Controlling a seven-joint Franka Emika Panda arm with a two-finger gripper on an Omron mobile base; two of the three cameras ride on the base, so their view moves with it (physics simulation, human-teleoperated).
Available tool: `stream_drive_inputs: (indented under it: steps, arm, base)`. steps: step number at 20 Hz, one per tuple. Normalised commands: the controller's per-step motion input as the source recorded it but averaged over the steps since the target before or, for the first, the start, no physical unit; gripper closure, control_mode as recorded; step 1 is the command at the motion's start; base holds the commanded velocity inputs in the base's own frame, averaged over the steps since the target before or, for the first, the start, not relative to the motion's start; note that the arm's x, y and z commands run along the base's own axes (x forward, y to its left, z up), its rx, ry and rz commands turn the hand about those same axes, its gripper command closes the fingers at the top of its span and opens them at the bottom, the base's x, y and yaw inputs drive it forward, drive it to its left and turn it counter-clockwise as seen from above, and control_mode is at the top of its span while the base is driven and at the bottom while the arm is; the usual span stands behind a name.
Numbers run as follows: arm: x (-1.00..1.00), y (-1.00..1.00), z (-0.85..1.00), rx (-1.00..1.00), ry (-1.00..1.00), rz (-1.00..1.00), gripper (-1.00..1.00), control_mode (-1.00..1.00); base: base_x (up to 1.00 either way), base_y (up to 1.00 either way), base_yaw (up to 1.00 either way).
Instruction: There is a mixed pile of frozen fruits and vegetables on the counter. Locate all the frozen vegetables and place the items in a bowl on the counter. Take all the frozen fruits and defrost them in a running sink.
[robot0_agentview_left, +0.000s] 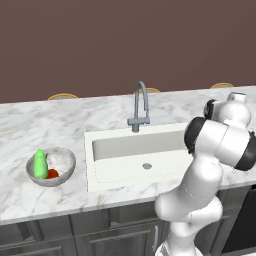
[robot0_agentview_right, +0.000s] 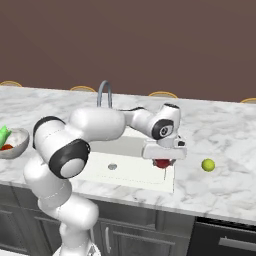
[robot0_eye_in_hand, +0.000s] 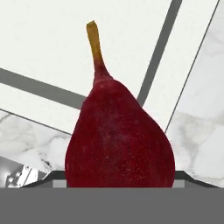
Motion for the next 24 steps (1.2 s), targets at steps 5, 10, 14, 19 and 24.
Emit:
stream_drive_inputs:
  steps: [5,10,14,19,24]
  arm:
    - [0.39,0.89,-0.06,-0.03,0.0,0.16,1.0,-1.0]
    - [0.47,0.84,-0.44,-0.02,0.04,0.15,1.0,-1.0]
    - [0.53,0.75,-0.59,-0.03,0.03,0.11,1.0,-1.0]
    - [0.35,0.4,-0.54,0.0,0.01,0.09,1.0,-1.0]
    - [0.13,-0.04,-0.58,0.05,-0.02,-0.1,1.0,-1.0]
  base:
    - [0.0,0.0,0.0]
    - [0.0,0.0,0.0]
    - [0.0,0.0,0.0]
    - [0.0,0.0,0.0]
    - [0.0,0.0,0.0]
